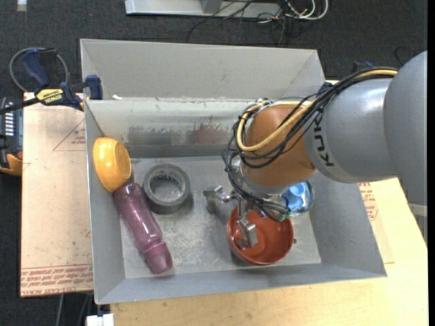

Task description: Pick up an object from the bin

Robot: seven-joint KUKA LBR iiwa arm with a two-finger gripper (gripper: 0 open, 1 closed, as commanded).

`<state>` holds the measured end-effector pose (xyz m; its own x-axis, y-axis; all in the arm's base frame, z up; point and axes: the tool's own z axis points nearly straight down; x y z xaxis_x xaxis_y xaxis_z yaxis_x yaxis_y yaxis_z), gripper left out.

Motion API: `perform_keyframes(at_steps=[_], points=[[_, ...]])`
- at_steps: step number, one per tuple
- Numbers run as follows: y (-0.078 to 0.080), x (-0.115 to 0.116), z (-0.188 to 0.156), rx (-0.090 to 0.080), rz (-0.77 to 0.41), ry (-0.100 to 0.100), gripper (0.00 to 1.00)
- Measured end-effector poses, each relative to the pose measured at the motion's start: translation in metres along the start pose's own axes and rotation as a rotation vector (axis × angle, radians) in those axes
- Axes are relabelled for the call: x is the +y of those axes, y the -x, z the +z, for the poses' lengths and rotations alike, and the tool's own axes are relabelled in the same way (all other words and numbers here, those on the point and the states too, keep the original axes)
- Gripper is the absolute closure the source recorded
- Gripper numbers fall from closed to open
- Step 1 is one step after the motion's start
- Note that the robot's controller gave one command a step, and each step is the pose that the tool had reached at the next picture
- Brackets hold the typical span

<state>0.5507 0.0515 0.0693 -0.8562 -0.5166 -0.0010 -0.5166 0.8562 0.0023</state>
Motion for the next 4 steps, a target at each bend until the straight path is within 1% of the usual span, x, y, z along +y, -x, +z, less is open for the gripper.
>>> perform_keyframes(at_steps=[1, 2, 3, 4], points=[[0.031, 0.018, -0.069, -0.006, 0.008, -0.003, 0.00], [0.040, 0.025, -0.030, 0.005, -0.475, 0.006, 0.00], [0.092, 0.052, -0.011, -0.002, 0.080, -0.002, 0.00], [0.137, 0.055, -0.015, 0.015, -0.617, -0.007, 1.00]])
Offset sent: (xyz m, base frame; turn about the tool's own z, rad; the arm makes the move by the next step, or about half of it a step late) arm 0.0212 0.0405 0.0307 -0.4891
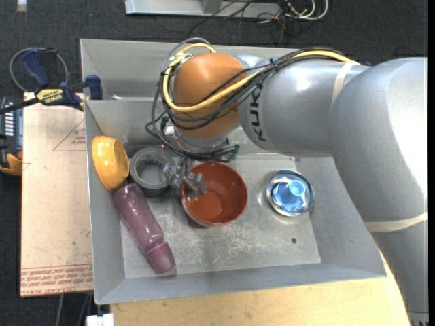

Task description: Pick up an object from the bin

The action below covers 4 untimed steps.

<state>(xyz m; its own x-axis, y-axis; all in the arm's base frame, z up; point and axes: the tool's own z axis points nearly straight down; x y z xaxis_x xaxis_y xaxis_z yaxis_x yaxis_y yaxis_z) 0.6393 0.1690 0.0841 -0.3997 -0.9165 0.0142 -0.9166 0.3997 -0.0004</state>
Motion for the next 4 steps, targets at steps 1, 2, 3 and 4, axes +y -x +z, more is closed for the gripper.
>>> perform_keyframes(at_steps=[1, 2, 3, 4], points=[[0.003, -0.002, 0.001, 0.008, -0.012, 0.006, 1.00], [0.000, 0.000, -0.011, 0.010, -0.010, 0.008, 1.00], [0.003, 0.002, -0.060, 0.001, -0.010, 0.009, 1.00], [0.004, 0.002, -0.099, -0.002, -0.010, 0.006, 1.00]])
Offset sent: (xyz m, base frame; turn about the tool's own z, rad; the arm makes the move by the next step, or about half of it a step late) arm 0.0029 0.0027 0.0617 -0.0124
